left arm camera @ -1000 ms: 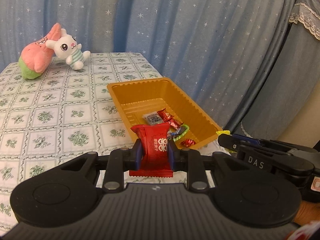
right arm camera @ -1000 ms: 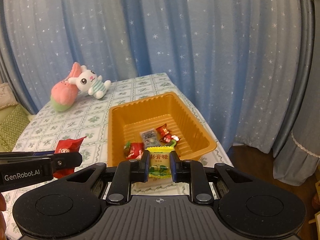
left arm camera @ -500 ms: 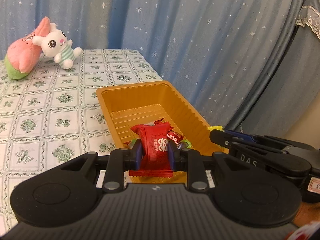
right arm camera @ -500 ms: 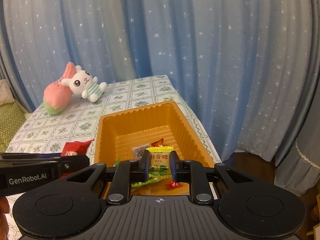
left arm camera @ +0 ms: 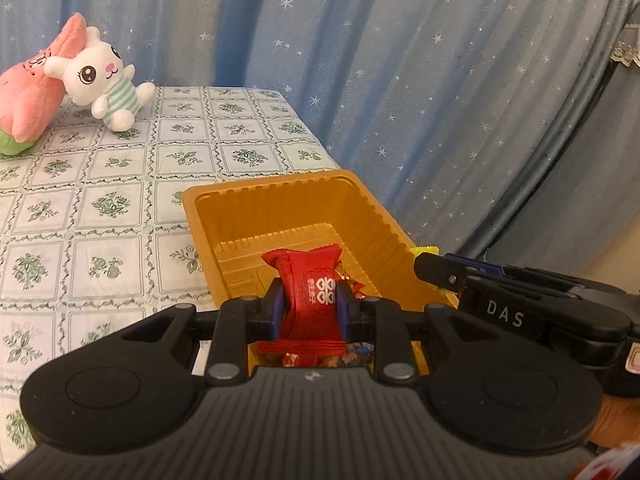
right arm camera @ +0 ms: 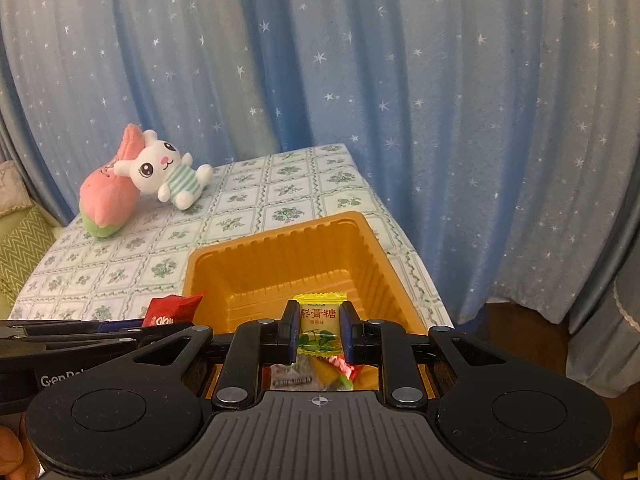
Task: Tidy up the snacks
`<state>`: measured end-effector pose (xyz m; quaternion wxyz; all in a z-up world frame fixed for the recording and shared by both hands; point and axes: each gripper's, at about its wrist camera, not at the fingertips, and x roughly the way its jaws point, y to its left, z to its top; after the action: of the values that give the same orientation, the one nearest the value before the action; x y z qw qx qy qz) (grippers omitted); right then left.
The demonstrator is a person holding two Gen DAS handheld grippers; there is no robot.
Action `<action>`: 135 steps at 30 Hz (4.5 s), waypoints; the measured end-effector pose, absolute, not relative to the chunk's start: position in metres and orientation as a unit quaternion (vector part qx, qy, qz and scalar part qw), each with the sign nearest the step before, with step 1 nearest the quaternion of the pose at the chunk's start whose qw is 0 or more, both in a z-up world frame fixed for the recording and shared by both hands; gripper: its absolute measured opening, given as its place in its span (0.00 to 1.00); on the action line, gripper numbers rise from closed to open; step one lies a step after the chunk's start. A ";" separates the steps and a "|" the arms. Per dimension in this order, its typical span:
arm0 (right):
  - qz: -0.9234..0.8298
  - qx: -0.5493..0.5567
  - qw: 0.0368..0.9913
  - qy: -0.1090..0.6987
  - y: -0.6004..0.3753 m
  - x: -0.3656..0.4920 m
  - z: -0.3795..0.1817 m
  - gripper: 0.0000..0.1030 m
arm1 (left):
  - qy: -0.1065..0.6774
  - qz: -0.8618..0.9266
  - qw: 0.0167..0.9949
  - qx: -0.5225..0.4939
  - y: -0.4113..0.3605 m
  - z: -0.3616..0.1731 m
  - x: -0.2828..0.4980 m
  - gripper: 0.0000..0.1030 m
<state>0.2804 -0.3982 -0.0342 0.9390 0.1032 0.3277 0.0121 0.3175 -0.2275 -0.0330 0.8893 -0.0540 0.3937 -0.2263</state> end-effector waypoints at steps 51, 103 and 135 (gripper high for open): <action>0.031 0.153 0.932 0.326 -0.412 0.311 -0.030 0.60 | 0.395 -0.178 0.901 0.003 -0.201 -0.044 0.313 0.71; -0.006 0.101 0.932 0.349 -0.335 0.065 0.027 0.78 | 0.379 -0.102 0.919 -0.031 -0.113 0.023 0.098 1.00; 0.000 0.094 0.925 0.369 -0.324 0.058 0.024 0.78 | 0.372 -0.100 0.923 -0.013 -0.114 0.020 0.092 1.00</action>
<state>0.0580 -0.3240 0.0239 0.9247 0.0937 0.3690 0.0005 0.0921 -0.1138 0.0204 0.9227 -0.0132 0.3720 -0.1004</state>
